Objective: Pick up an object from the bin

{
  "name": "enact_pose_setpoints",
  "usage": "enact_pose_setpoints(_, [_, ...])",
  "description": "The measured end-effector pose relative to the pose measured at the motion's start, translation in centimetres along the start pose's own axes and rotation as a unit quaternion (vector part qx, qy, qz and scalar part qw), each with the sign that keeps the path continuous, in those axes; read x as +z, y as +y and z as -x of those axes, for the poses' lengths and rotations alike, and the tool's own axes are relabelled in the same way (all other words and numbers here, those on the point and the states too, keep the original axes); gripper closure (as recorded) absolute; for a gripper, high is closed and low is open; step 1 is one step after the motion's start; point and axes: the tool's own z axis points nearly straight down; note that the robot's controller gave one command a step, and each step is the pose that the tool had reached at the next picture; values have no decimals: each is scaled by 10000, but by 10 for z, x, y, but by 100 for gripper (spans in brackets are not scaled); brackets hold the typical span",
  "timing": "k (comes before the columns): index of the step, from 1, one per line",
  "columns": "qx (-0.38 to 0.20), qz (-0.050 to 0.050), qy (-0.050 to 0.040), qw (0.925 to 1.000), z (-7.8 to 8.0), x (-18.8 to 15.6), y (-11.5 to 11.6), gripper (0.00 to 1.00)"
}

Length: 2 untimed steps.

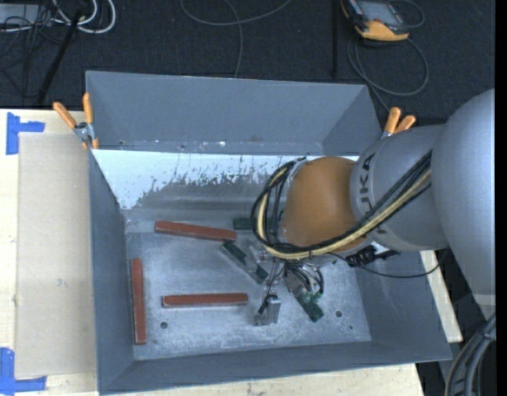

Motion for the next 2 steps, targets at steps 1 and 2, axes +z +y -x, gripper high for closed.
enact_pose_setpoints(1, [-211,5,16,9998,-11,-3,48,0])
enact_pose_setpoints(2, [-183,8,-7,9998,-9,-5,46,100])
